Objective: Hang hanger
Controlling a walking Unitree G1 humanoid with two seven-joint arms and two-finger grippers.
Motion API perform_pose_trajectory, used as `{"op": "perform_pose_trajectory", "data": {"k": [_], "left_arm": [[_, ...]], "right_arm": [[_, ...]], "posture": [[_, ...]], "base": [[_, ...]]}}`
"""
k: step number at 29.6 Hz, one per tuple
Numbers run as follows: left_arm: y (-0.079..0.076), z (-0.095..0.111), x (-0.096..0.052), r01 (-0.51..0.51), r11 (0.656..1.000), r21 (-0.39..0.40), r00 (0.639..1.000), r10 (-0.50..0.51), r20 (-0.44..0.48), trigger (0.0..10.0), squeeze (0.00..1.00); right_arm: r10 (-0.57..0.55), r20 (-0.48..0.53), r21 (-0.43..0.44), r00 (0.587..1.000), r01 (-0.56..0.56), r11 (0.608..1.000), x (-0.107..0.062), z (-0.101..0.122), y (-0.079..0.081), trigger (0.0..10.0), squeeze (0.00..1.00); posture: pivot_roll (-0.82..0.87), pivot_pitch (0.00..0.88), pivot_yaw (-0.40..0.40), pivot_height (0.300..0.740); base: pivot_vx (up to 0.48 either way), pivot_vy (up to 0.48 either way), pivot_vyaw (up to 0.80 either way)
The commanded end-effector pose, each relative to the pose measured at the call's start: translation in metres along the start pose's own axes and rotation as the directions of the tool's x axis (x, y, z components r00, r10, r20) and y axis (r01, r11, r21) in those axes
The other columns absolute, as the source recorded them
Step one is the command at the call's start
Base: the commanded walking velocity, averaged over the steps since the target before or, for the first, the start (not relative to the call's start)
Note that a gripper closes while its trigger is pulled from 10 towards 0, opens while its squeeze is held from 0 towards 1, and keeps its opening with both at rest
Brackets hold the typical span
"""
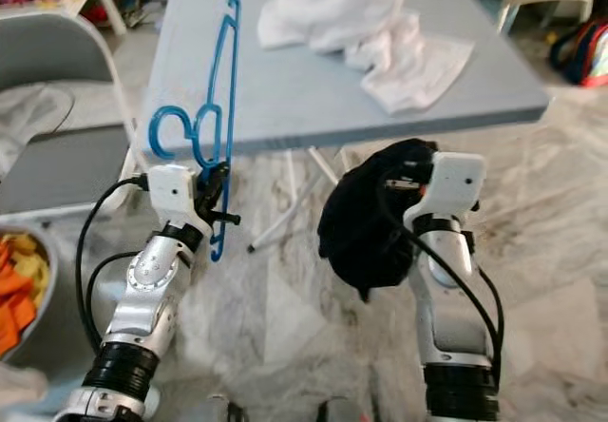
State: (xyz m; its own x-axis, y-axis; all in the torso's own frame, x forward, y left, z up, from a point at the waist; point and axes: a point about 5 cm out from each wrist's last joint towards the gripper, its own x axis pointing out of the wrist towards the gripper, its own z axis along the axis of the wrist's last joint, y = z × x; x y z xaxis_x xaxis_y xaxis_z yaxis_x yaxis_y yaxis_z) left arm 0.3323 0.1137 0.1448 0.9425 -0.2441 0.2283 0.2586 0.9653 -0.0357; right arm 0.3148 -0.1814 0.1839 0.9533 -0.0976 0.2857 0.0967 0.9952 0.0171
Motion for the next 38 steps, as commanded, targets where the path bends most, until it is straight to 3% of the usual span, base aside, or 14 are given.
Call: {"op": "perform_pose_trajectory", "data": {"k": [1,6,10,18,30,34,38], "left_arm": [[0.013,0.000,-0.004,-0.044,0.999,0.006,0.999,0.044,-0.008,10.0,0.00],[0.011,0.002,-0.003,-0.048,0.999,-0.007,0.999,0.048,-0.002,10.0,0.00],[0.012,0.009,0.000,-0.068,0.998,-0.001,0.997,0.068,0.020,10.0,0.00],[0.015,0.011,-0.001,-0.089,0.996,0.007,0.996,0.089,0.023,10.0,0.00],[0.019,0.009,-0.007,-0.133,0.991,0.013,0.991,0.133,0.003,10.0,0.00],[0.019,0.003,-0.014,-0.129,0.989,0.069,0.991,0.131,-0.012,10.0,0.00],[0.019,0.003,-0.021,-0.132,0.987,0.094,0.991,0.133,-0.007,10.0,0.00]], "right_arm": [[0.022,0.047,0.013,0.999,-0.023,1.000,0.003,0.010,0.010,10.0,0.00],[0.041,0.063,-0.012,0.997,-0.040,0.999,0.007,0.013,0.011,10.0,0.00],[0.118,0.096,-0.082,0.988,-0.111,0.990,0.014,0.022,0.016,10.0,0.00],[0.156,0.124,-0.095,0.980,-0.145,0.985,0.024,0.031,0.020,10.0,0.00],[0.207,0.116,-0.074,0.971,-0.199,0.977,0.026,0.030,0.028,10.0,0.00],[0.232,0.099,-0.045,0.968,-0.228,0.973,0.027,0.028,0.032,10.0,0.00],[0.282,0.091,-0.048,0.955,-0.279,0.959,0.041,0.037,0.033,10.0,0.00]], "posture": [[0.03,0.181,0.031,0.740],[0.03,0.184,0.028,0.740],[0.03,0.188,0.026,0.740],[0.04,0.197,0.023,0.740],[0.06,0.226,0.008,0.740],[0.08,0.226,-0.005,0.740],[0.09,0.232,-0.014,0.740]], "base": [[0.472,0.000,0.00],[0.472,0.000,0.00],[0.472,0.000,0.11],[0.472,0.000,0.16],[0.452,0.000,0.00],[0.000,0.000,0.00],[0.000,0.000,0.00]]}}
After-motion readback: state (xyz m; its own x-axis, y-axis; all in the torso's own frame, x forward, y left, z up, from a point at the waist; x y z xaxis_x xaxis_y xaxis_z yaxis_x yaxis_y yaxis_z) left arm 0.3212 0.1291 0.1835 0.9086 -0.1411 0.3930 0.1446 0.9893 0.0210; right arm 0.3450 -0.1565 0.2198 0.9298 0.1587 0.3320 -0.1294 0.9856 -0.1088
